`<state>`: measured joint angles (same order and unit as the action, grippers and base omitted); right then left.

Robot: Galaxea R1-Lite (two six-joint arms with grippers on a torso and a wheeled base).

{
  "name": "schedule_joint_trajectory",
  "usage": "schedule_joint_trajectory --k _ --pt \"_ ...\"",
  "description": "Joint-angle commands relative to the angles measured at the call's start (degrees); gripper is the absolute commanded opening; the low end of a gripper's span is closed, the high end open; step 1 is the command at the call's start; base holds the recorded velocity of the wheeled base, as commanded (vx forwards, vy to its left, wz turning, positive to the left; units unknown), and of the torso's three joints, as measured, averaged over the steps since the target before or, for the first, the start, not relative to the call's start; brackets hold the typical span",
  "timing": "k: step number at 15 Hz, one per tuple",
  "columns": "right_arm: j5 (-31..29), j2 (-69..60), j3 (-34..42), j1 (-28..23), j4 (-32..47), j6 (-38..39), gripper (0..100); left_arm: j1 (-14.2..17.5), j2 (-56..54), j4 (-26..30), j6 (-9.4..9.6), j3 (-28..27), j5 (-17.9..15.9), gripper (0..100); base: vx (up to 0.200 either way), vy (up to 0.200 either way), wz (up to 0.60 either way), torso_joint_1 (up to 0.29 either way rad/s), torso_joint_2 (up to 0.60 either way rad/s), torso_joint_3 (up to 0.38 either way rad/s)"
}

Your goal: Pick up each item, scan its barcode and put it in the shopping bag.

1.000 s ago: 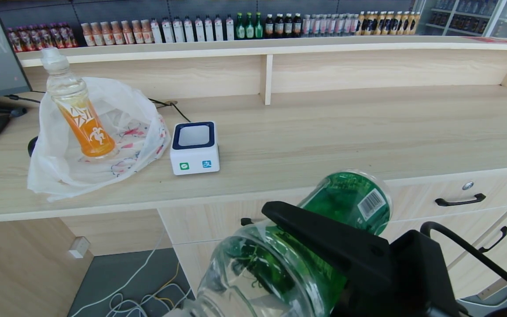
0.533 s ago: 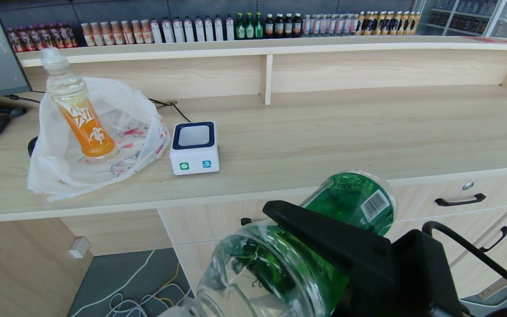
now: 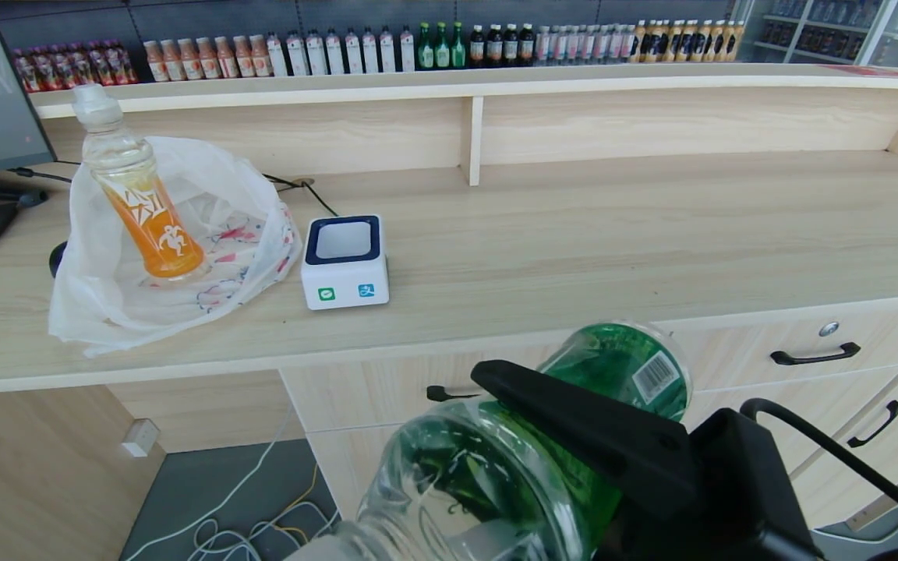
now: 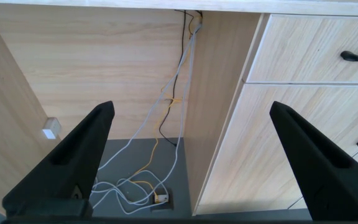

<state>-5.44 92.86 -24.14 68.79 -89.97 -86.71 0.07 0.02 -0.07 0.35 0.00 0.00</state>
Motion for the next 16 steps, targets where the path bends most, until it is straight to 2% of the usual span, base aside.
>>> schedule_joint_trajectory --k 1,8,12,16 --pt "-0.19 0.04 0.76 -0.06 -0.03 2.6 0 0.01 -0.02 -0.01 0.0 0.0 0.0 100 0.0 0.0 0.0 0.0 0.0 0.0" --pt "-0.28 -0.31 1.55 0.03 -0.03 18.42 0 0.01 -0.02 -0.01 0.0 0.0 0.0 100 0.0 0.0 0.0 0.0 0.0 0.0" --pt "-0.36 -2.33 1.46 -0.41 -0.03 31.43 0 0.01 -0.02 -0.01 0.0 0.0 0.0 100 0.0 0.0 0.0 0.0 0.0 0.0" --pt "-0.28 -2.59 1.64 -3.75 -0.03 44.52 0 0.01 -0.02 -0.01 0.0 0.0 0.0 100 0.0 0.0 0.0 0.0 0.0 0.0"
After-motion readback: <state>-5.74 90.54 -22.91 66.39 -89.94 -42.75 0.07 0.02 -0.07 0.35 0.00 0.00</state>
